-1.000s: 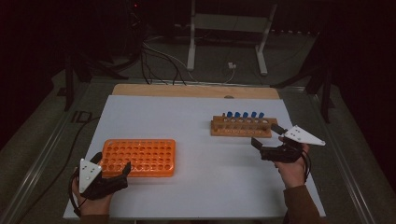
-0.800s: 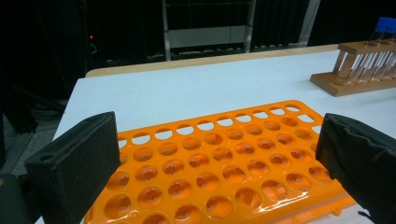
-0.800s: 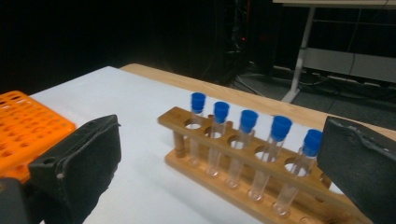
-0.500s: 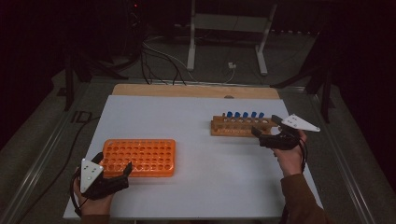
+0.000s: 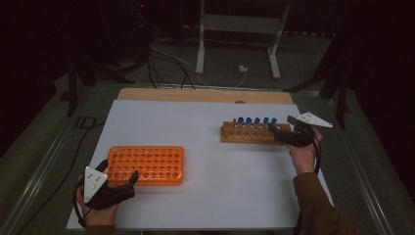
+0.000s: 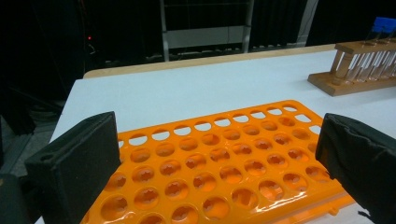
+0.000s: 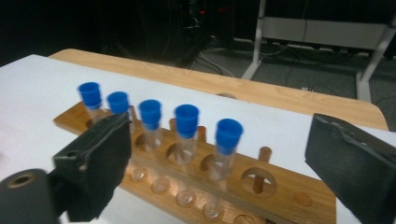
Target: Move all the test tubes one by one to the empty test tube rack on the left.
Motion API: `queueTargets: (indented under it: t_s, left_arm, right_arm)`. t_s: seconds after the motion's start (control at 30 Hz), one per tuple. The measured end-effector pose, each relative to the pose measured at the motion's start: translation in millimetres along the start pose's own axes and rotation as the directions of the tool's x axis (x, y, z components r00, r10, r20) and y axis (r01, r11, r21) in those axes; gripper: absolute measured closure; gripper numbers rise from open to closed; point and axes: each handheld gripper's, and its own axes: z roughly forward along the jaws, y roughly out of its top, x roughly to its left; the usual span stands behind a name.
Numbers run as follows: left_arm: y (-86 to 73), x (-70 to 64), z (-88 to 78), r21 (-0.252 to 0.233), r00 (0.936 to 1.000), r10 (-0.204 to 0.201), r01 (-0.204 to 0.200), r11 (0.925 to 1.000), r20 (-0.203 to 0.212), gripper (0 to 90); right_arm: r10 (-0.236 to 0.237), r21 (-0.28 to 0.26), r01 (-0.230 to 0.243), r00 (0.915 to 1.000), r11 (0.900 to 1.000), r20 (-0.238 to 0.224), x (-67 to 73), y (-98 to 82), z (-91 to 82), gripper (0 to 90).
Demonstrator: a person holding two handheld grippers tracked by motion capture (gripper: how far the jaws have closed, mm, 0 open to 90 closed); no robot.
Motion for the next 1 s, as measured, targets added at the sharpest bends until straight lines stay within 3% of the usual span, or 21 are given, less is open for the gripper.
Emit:
queueTargets:
  t_s: [0.17,0.33,0.43,0.67,0.87,1.0]
  left_arm:
    - [0.0,-0.1,0.0,0.0,1.0,0.001,-0.001,1.0,0.0,0.5]
    - [0.0,-0.5,0.3,0.0,1.0,0.001,-0.001,1.0,0.001,0.5]
    - [-0.1,-0.7,0.6,0.0,1.0,0.001,-0.001,1.0,0.003,0.5]
    - [0.2,-0.6,-0.3,-0.003,1.0,0.003,-0.003,1.0,0.004,0.5]
    - [0.2,-0.7,0.0,-0.002,1.0,0.004,-0.004,1.0,0.007,0.5]
    - [0.3,-1.2,-0.1,-0.004,1.0,0.005,-0.005,1.0,0.007,0.5]
  right_arm:
    - [0.008,0.046,-0.009,0.9999,0.999,0.006,-4.6,-5.1,7.6,24.5]
    - [0.027,0.074,-0.031,0.9986,0.997,0.045,-6.3,-8.3,14.8,45.0]
    - [0.019,0.073,-0.021,0.9994,0.997,0.03,-4.2,-8.2,18.3,54.0]
    - [0.04,0.096,-0.043,0.9988,0.994,0.029,-2.7,-10.9,28.9,62.4]
    - [0.024,0.093,-0.028,0.9989,0.995,0.039,-1.2,-11.2,31.8,73.9]
    - [0.019,0.094,-0.024,0.9988,0.995,0.045,2.8,-11.5,32.1,75.6]
